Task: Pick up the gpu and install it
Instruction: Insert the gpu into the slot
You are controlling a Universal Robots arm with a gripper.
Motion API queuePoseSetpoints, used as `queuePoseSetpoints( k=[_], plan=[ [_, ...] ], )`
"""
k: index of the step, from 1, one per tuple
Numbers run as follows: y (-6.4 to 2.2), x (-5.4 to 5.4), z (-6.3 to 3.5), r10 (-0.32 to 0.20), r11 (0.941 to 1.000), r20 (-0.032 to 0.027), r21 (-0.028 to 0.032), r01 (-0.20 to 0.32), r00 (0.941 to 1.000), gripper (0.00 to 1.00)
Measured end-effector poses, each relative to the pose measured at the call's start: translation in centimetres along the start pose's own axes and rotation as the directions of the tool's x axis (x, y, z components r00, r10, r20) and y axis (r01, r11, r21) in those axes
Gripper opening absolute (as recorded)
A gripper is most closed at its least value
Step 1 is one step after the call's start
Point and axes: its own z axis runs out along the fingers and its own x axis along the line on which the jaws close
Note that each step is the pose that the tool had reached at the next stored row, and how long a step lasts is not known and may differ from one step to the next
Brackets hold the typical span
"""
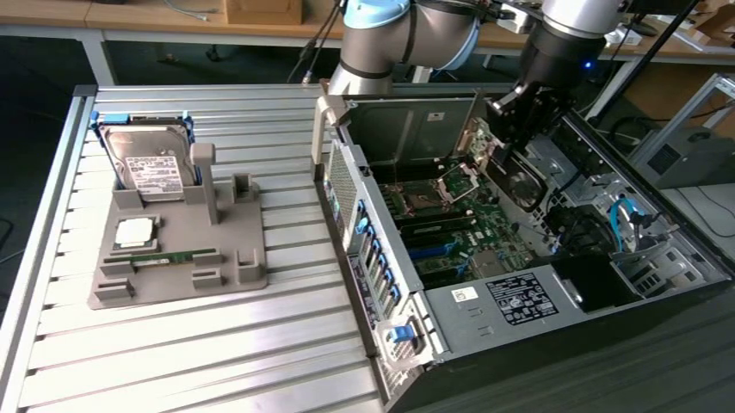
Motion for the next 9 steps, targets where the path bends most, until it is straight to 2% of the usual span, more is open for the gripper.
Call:
queuePoseSetpoints(
  k=[9],
  plan=[
    [0.00,0.00,0.00,-0.058,0.9983,0.0029,-0.0013,0.058,0.9983,0.27]
  ],
)
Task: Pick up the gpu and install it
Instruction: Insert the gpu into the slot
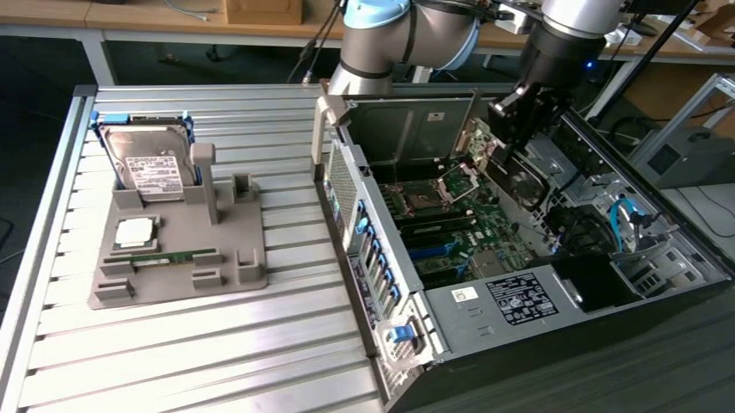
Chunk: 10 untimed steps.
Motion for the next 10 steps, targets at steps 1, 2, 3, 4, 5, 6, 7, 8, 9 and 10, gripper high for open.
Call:
queuePoseSetpoints(
  k=[1,2,3,4,5,6,7,8,9,10],
  plan=[
    [0.00,0.00,0.00,-0.005,1.0000,0.0002,-0.0001,0.005,1.0000,0.27],
    [0.00,0.00,0.00,-0.010,1.0000,0.0005,-0.0002,0.010,1.0000,0.27],
    [0.00,0.00,0.00,-0.014,0.9999,0.0007,-0.0004,0.014,0.9999,0.27],
    [0.00,0.00,0.00,-0.018,0.9998,0.0009,-0.0005,0.018,0.9998,0.27],
    [0.00,0.00,0.00,-0.022,0.9997,0.0011,-0.0005,0.022,0.9997,0.27],
    [0.00,0.00,0.00,-0.027,0.9996,0.0013,-0.0006,0.027,0.9996,0.27],
    [0.00,0.00,0.00,-0.031,0.9995,0.0015,-0.0007,0.031,0.9995,0.27],
    [0.00,0.00,0.00,-0.035,0.9994,0.0017,-0.0008,0.035,0.9994,0.27],
    [0.00,0.00,0.00,-0.040,0.9992,0.0020,-0.0010,0.040,0.9992,0.27],
    [0.00,0.00,0.00,-0.045,0.9990,0.0022,-0.0010,0.045,0.9990,0.27]
  ],
)
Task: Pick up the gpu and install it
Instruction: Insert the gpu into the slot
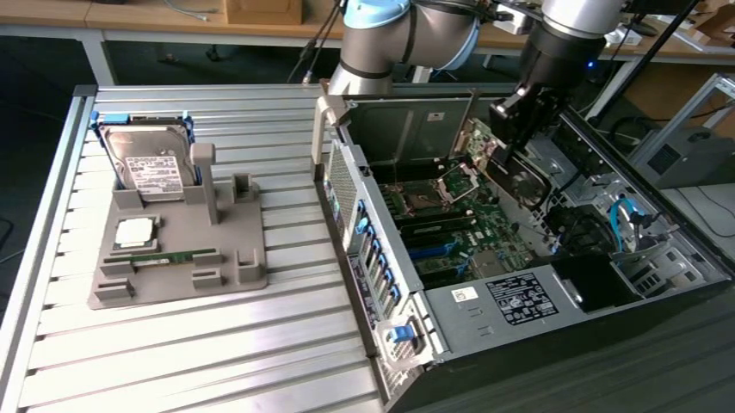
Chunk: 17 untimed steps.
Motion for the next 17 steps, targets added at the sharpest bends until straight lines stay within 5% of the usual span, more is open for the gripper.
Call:
queuePoseSetpoints(
  k=[8,17],
  plan=[
    [0.00,0.00,0.01,-0.024,0.9997,0.0012,-0.0006,0.024,0.9997,0.27],
    [0.00,0.00,0.06,-0.152,0.9883,0.0077,-0.0031,0.152,0.9883,0.27]
  ],
)
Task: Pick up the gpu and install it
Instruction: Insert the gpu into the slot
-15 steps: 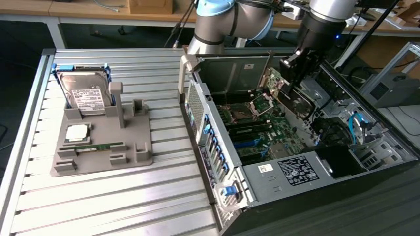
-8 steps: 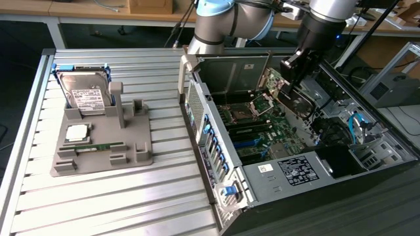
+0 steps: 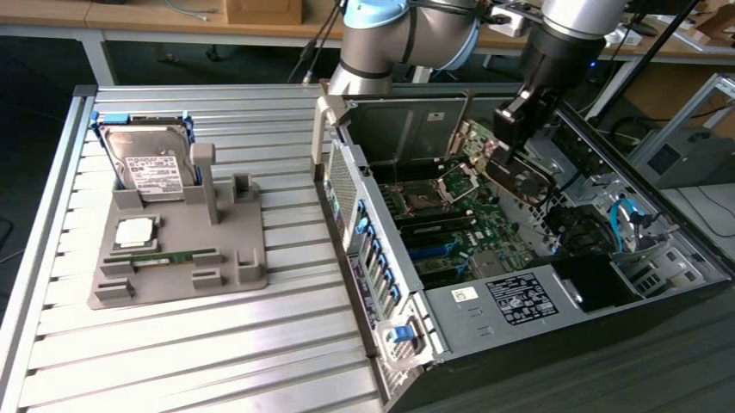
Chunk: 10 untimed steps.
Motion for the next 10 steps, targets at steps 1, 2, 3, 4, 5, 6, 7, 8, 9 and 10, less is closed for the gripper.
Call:
queuePoseSetpoints(
  k=[1,2,3,4,5,6,7,8,9,10],
  plan=[
    [0.00,0.00,0.01,-0.016,0.9999,0.0008,-0.0003,0.016,0.9999,0.27],
    [0.00,0.00,0.03,-0.027,0.9996,0.0013,-0.0007,0.027,0.9996,0.27],
    [0.00,0.00,0.04,-0.030,0.9996,0.0015,-0.0007,0.030,0.9996,0.27],
    [0.00,0.00,0.04,-0.031,0.9995,0.0016,-0.0008,0.031,0.9995,0.27],
    [0.00,0.00,0.04,-0.033,0.9994,0.0016,-0.0008,0.033,0.9994,0.27],
    [0.00,0.00,0.04,-0.035,0.9994,0.0017,-0.0008,0.035,0.9994,0.27],
    [0.00,0.00,0.04,-0.036,0.9993,0.0018,-0.0009,0.036,0.9993,0.27],
    [0.00,0.00,0.04,-0.039,0.9992,0.0019,-0.0009,0.039,0.9992,0.27],
    [0.00,0.00,0.04,-0.040,0.9992,0.0020,-0.0010,0.040,0.9992,0.27],
    [0.00,0.00,0.05,-0.045,0.9990,0.0022,-0.0010,0.045,0.9990,0.27]
  ],
)
